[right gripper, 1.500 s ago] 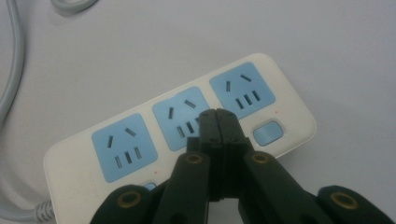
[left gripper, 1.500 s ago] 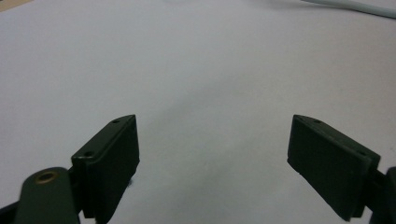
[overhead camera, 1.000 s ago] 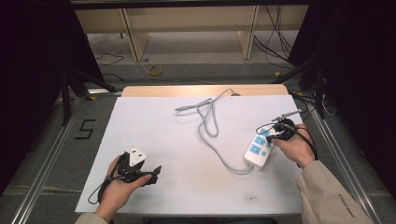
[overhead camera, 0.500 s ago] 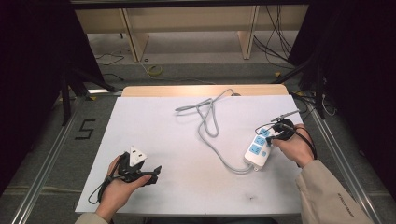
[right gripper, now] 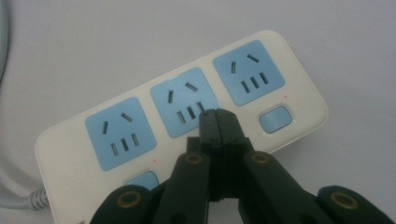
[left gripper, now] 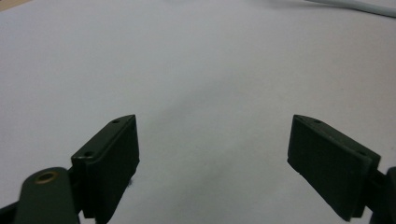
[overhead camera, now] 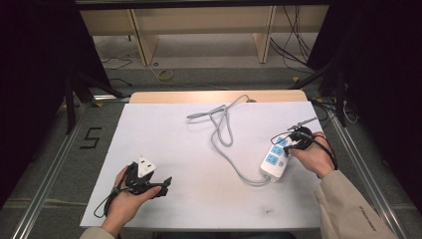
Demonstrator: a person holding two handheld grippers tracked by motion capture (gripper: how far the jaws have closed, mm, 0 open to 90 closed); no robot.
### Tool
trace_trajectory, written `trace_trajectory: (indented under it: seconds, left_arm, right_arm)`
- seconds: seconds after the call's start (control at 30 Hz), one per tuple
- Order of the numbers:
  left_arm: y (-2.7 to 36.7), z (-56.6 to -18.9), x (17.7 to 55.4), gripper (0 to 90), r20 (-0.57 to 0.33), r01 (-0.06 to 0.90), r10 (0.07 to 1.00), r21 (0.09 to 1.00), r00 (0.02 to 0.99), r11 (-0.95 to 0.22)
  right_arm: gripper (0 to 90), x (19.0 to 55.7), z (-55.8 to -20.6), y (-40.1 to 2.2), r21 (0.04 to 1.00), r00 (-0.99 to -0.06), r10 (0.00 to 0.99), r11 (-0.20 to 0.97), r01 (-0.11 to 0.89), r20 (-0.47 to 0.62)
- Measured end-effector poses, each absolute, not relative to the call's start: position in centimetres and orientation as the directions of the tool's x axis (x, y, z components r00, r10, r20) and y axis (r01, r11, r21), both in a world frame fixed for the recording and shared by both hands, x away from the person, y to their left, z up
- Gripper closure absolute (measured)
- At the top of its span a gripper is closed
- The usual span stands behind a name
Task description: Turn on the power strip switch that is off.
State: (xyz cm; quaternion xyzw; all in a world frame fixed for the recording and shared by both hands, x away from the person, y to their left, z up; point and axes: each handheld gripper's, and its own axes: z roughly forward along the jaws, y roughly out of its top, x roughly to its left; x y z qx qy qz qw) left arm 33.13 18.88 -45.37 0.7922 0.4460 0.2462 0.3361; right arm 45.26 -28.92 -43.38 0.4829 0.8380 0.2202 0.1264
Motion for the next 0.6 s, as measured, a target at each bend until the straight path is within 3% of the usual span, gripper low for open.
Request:
trace_trajectory:
  seconds: [0.6]
  left_arm:
    - [18.92,-45.35,33.1,16.2,0.092,0.541,0.873,0.753,0.479,-0.376]
  right_arm:
    - [90.0,45.29,-43.52,-28.82,0.483,-0.496,0.868,0.435,0.76,-0.003]
